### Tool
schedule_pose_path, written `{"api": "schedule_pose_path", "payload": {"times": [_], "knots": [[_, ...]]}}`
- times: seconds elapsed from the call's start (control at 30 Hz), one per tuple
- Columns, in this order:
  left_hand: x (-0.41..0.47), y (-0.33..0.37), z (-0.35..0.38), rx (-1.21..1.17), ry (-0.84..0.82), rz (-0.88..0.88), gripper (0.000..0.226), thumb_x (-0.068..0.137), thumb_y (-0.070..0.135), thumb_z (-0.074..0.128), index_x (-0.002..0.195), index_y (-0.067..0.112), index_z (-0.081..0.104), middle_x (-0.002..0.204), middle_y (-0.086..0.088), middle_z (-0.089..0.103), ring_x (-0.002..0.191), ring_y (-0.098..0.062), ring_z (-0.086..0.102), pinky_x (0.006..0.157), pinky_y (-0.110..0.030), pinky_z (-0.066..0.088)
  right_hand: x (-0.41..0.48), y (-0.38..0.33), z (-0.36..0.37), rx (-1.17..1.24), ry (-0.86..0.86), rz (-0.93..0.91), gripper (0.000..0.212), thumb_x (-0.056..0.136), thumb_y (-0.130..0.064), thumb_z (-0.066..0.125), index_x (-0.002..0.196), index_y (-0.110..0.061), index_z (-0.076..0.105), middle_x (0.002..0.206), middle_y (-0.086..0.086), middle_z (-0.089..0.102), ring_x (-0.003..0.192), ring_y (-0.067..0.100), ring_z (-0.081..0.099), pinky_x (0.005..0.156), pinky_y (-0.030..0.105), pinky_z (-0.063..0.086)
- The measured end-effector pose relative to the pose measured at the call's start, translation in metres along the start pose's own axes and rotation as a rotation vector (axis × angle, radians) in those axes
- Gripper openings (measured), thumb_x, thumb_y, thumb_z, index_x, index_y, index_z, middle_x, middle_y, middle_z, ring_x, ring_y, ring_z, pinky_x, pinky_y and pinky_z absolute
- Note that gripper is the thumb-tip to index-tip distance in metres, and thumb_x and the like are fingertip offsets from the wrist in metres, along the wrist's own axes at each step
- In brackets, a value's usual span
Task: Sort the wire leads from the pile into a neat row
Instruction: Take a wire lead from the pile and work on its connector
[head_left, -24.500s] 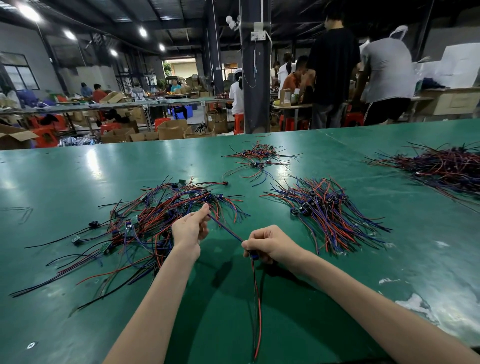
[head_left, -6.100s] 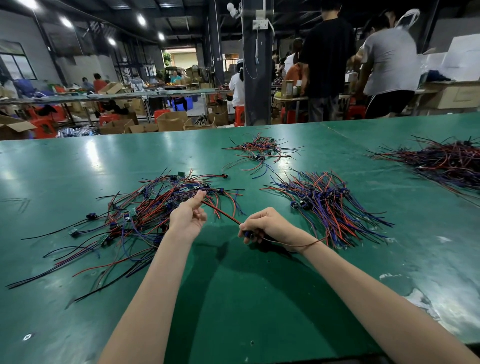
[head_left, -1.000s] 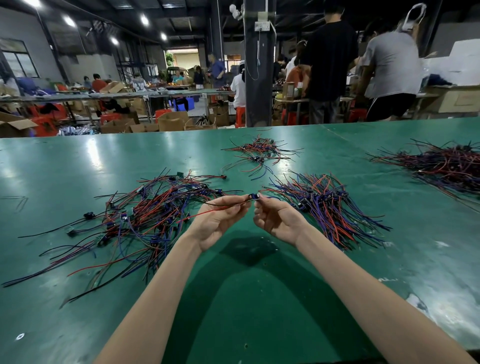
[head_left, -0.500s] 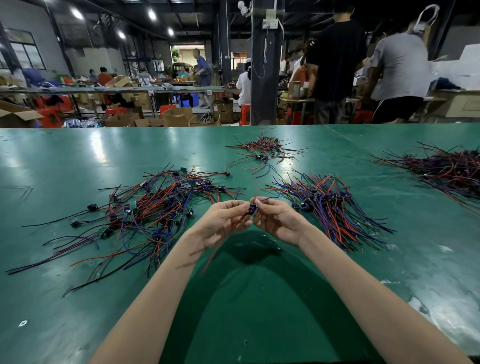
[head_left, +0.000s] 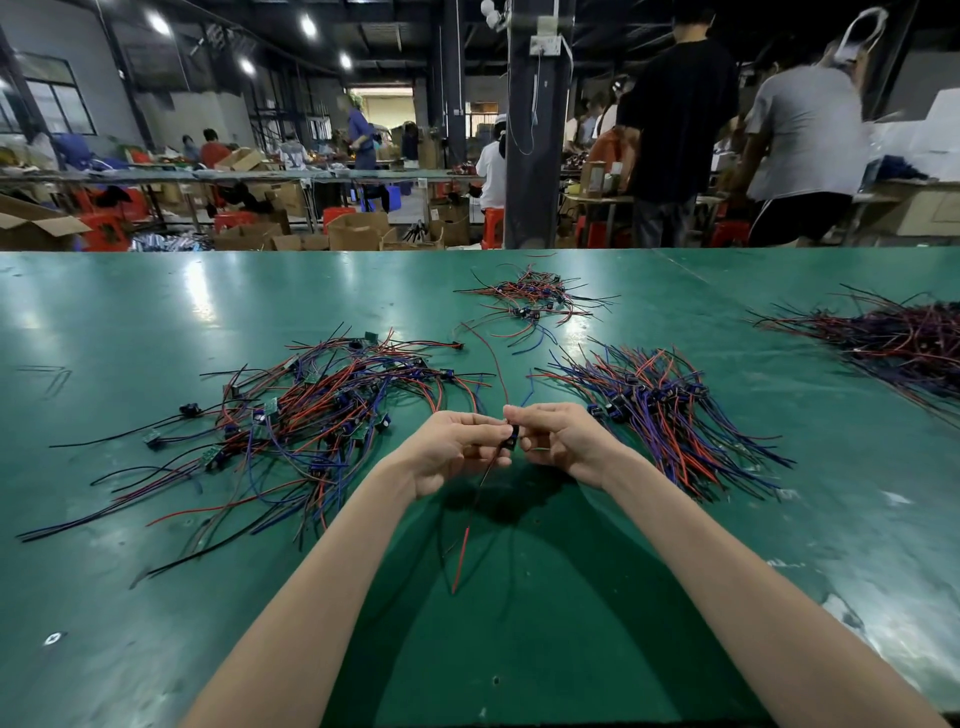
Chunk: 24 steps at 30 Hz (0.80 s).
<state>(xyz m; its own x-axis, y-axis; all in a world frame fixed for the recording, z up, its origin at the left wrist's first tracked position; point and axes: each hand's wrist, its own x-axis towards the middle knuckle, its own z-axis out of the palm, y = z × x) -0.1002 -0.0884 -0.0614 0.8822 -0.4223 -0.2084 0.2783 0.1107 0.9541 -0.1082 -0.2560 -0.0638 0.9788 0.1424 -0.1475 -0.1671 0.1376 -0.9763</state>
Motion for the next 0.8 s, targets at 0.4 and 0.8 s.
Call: {"api": "schedule_pose_path", "payload": {"times": [0.4, 0.8], "knots": [[0.0011, -0.0006, 0.0002, -0.011, 0.003, -0.045, 0.007, 0.088, -0.001, 0.060, 0.090, -0.006, 0.065, 0.072, -0.011, 0.060, 0.057, -0.015, 0.062, 0.058, -0.028, 0.058, 0.0003, 0.0014, -0.0005, -0.083, 0.044, -0.026, 0.003, 0.079, -0.002, 0.071, 0.081, -0.003, 0.070, 0.068, 0.003, 0.063, 0.050, 0.007, 0.049, 0.049, 0.019, 0.042], [0.0002, -0.0072, 0.0050, 0.075, -0.042, -0.007, 0.007, 0.090, 0.016, 0.062, 0.089, 0.008, 0.061, 0.071, -0.002, 0.063, 0.057, -0.014, 0.065, 0.057, -0.030, 0.057, 0.0030, 0.0077, -0.0002, 0.003, 0.002, 0.001, 0.002, 0.082, -0.006, 0.070, 0.080, -0.008, 0.071, 0.068, 0.001, 0.060, 0.056, 0.008, 0.044, 0.047, 0.016, 0.042]]}}
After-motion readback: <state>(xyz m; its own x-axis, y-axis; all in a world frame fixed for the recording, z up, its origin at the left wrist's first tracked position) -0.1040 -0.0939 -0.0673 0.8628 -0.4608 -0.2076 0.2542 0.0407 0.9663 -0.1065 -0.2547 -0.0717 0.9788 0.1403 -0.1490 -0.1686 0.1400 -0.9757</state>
